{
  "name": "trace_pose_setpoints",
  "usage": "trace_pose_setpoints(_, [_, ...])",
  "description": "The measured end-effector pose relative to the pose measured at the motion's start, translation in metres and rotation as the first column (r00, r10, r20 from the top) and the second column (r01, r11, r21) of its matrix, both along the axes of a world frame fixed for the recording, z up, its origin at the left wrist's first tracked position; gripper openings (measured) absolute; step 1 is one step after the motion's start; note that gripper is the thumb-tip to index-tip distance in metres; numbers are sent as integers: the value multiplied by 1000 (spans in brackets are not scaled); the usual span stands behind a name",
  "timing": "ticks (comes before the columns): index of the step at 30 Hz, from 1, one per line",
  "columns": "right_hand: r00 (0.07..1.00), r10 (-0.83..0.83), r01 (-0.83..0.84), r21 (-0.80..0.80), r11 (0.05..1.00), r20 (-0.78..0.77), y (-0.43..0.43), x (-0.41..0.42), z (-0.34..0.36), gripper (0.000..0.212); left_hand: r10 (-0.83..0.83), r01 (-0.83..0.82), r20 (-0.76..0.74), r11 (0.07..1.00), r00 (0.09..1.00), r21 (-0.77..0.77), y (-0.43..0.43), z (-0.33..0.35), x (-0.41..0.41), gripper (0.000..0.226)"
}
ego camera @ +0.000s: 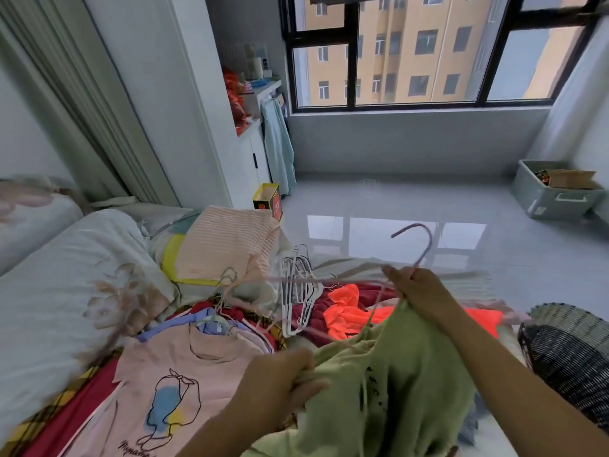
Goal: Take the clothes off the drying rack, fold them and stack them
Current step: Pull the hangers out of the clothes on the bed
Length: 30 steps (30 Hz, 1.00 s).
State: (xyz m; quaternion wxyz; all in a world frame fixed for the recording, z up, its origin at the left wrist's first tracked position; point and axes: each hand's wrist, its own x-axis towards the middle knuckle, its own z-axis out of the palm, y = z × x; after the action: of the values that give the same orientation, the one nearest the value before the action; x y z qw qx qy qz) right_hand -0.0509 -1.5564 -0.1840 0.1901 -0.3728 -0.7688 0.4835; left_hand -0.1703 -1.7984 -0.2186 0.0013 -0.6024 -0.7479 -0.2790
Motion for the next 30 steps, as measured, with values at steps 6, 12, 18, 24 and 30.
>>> trace_pose_setpoints(6, [949, 304, -316, 205, 926, 86, -38, -20, -17, 50, 173, -178, -81, 982, 982, -68, 65, 41, 9, 51])
trace_pose_setpoints(12, [913, 394, -407, 197, 892, 105, -36, -12, -23, 15, 185, -189, -45, 927, 982, -323, 89, 44, -9, 39])
trace_pose_setpoints(18, [974, 137, -187, 301, 935, 180, -9, 19, -63, 41, 369, -216, 455, 910, 811, -353, 79, 38, -43, 44])
trace_pose_setpoints(24, [965, 35, -136, 381, 914, 260, 19, 34, -73, 28, 439, -296, 550, 895, 710, -332, 60, 33, -62, 55])
trace_pose_setpoints(30, [982, -53, -16, 359, 933, 183, 28, 36, -80, 28, 496, -419, 473, 868, 728, -266, 34, 47, -95, 49])
